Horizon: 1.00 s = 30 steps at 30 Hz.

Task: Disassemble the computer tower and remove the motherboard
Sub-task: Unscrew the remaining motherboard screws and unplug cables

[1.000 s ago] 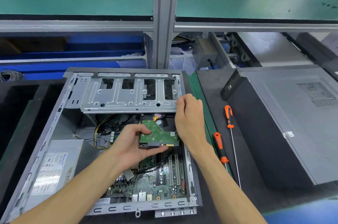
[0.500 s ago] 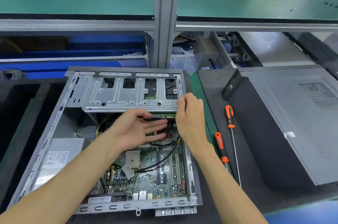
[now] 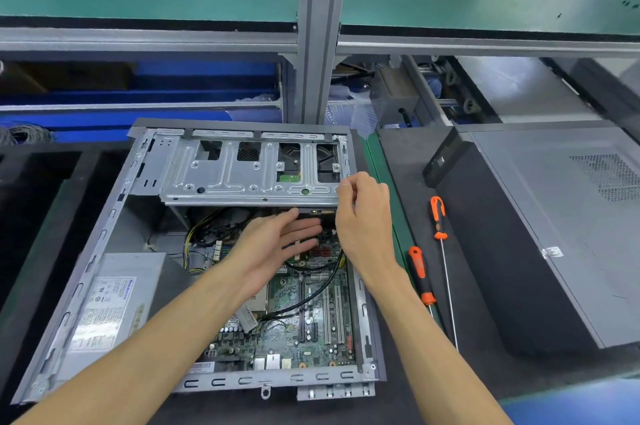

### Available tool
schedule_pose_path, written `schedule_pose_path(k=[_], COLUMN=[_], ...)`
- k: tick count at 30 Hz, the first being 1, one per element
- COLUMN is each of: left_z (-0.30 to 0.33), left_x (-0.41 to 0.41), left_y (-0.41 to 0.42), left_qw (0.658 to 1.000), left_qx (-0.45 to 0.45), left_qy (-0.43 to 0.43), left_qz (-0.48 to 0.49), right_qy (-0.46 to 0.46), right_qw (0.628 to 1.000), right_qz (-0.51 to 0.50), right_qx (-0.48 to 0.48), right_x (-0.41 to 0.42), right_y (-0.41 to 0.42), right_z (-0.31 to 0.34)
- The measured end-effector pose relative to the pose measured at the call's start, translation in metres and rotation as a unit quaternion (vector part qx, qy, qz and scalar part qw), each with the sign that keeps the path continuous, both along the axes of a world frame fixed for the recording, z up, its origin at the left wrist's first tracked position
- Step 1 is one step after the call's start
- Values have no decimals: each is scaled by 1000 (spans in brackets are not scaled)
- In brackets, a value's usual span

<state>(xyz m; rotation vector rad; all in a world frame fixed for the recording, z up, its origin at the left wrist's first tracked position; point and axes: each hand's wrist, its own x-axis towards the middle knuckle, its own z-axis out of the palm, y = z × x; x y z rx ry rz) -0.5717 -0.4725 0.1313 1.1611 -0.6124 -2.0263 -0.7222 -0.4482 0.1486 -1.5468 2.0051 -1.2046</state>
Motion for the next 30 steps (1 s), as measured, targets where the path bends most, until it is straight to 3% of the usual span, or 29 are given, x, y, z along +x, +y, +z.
schedule_pose_path(k=[6,8,9,10,12,13,14,15,16,22,27,30], left_z=[-5,-7,-8,-11,-27,-36,-45,-52,-55,-66,-51,-44], left_x=[4,15,21,26,38,42,44,45,45,35,27,35], left_y=[-3,-8,-10,-13,-14,-14,-16,-21,-29,-55,-76,-82], left_qw=[999,994,970,908,688,577,498,455,443,447,520,533], left_qx=[-7,-56,-105,-168,-313,-373,-413,-429,-422,-348,-236,-224], left_qy=[41,-46,-158,-305,-558,-628,-663,-676,-676,-664,-632,-619], left_qz=[2,-81,-152,-231,-342,-365,-377,-391,-411,-488,-525,-531], right_qy=[18,47,65,80,97,97,94,94,99,129,129,130], right_qw=[1000,999,998,996,994,994,994,994,994,991,991,991], right_qz=[2,8,14,21,33,36,40,41,41,38,36,34], right_qx=[1,-9,-19,-30,-45,-46,-43,-38,-34,-20,-11,-11], right_x=[0,1,2,3,4,4,4,3,2,3,4,4], right_y=[1,1,2,3,3,2,2,1,1,0,0,-2], right_z=[0,0,1,2,2,1,0,-1,-1,-1,-1,-1])
